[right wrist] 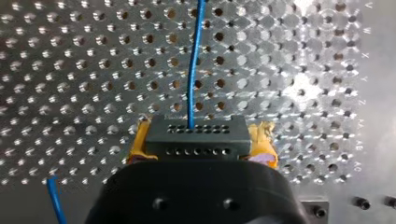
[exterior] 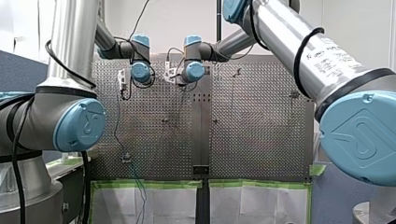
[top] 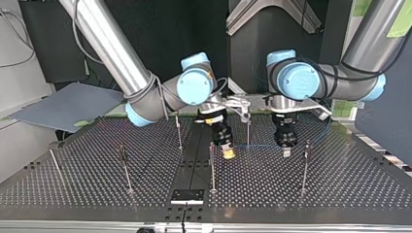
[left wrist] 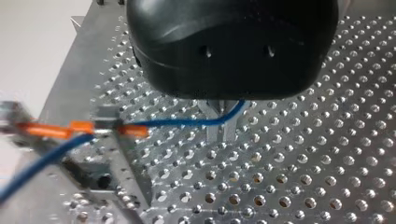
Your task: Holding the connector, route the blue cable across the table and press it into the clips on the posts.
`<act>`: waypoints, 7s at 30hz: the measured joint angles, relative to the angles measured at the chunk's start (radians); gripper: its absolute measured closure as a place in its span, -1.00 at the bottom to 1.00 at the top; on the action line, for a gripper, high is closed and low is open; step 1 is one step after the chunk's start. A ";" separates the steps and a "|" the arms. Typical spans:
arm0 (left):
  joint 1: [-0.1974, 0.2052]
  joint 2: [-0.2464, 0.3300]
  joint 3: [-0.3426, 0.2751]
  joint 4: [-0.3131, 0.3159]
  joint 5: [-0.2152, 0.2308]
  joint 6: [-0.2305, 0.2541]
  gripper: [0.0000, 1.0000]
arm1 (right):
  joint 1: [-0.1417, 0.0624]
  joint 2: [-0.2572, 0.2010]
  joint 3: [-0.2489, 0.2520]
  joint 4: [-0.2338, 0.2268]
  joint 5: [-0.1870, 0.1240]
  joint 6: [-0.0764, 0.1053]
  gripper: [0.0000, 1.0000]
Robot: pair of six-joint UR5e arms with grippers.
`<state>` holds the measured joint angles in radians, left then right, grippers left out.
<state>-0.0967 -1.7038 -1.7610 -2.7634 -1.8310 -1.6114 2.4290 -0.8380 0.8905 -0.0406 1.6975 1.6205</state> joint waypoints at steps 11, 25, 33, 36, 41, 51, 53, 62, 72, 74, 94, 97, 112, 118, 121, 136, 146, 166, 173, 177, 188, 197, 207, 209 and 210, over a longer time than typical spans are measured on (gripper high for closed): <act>-0.006 0.074 -0.087 0.081 -0.001 -0.013 0.99 | 0.001 0.000 0.005 0.003 -0.002 0.001 1.00; -0.041 0.041 -0.210 0.112 0.026 -0.015 0.99 | 0.001 0.000 0.005 0.003 -0.002 0.001 1.00; -0.056 0.027 -0.280 0.124 0.029 -0.031 0.99 | 0.000 0.000 0.005 0.003 -0.001 0.001 1.00; -0.062 0.008 -0.298 0.133 0.033 -0.031 0.99 | 0.001 0.000 0.005 0.003 -0.002 0.001 1.00; -0.065 -0.032 -0.307 0.164 0.033 -0.038 0.99 | 0.001 0.000 0.005 0.003 -0.002 0.001 1.00; -0.053 -0.077 -0.308 0.237 0.027 -0.065 0.99 | 0.001 0.000 0.005 0.003 -0.002 0.001 1.00; -0.052 -0.078 -0.308 0.243 0.023 -0.068 0.99 | 0.001 0.000 0.005 0.003 -0.002 0.001 1.00; -0.048 -0.078 -0.308 0.253 0.017 -0.069 0.99 | 0.001 0.000 0.005 0.003 -0.002 0.001 1.00; -0.040 -0.074 -0.289 0.271 0.021 -0.058 0.99 | 0.001 0.000 0.005 0.003 -0.002 0.001 1.00; -0.041 -0.069 -0.279 0.270 0.022 -0.055 0.99 | 0.001 0.000 0.005 0.003 -0.002 0.001 1.00; -0.052 -0.062 -0.250 0.258 0.023 -0.053 0.99 | 0.001 0.000 0.005 0.003 -0.002 0.001 1.00; -0.052 -0.062 -0.250 0.258 0.023 -0.053 0.99 | 0.001 0.000 0.005 0.003 -0.002 0.001 1.00; -0.052 -0.062 -0.250 0.258 0.023 -0.053 0.99 | 0.001 0.000 0.005 0.003 -0.002 0.001 1.00; -0.052 -0.062 -0.250 0.258 0.023 -0.053 0.99 | 0.001 0.000 0.005 0.003 -0.002 0.001 1.00; -0.052 -0.062 -0.250 0.258 0.023 -0.053 0.99 | 0.001 0.000 0.005 0.003 -0.002 0.001 1.00; -0.052 -0.062 -0.250 0.258 0.023 -0.053 0.99 | 0.001 0.000 0.005 0.003 -0.002 0.001 1.00; -0.052 -0.062 -0.250 0.258 0.023 -0.053 0.99 | 0.001 0.000 0.005 0.003 -0.002 0.001 1.00; -0.052 -0.062 -0.250 0.258 0.023 -0.053 0.99 | 0.001 0.000 0.005 0.003 -0.002 0.001 1.00; -0.052 -0.062 -0.250 0.258 0.023 -0.053 0.99 | 0.001 0.000 0.005 0.003 -0.002 0.001 1.00; -0.052 -0.062 -0.250 0.258 0.023 -0.053 0.99 | 0.001 0.000 0.005 0.003 -0.002 0.001 1.00; -0.052 -0.062 -0.250 0.258 0.023 -0.053 0.99 | 0.001 0.000 0.005 0.003 -0.002 0.001 1.00; -0.052 -0.062 -0.250 0.258 0.023 -0.053 0.99 | 0.001 0.000 0.005 0.003 -0.002 0.001 1.00; -0.052 -0.062 -0.250 0.258 0.023 -0.053 0.82 | 0.001 0.000 0.005 0.003 -0.002 0.001 1.00; -0.052 -0.062 -0.250 0.258 0.023 -0.053 0.61 | 0.001 0.000 0.005 0.003 -0.002 0.001 1.00; -0.052 -0.062 -0.250 0.258 0.023 -0.053 0.61 | 0.001 0.000 0.005 0.003 -0.002 0.001 1.00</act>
<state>-0.1492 -1.7661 -2.0107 -2.5052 -1.8077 -1.6643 2.4299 -0.8381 0.8953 -0.0378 1.6956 1.6215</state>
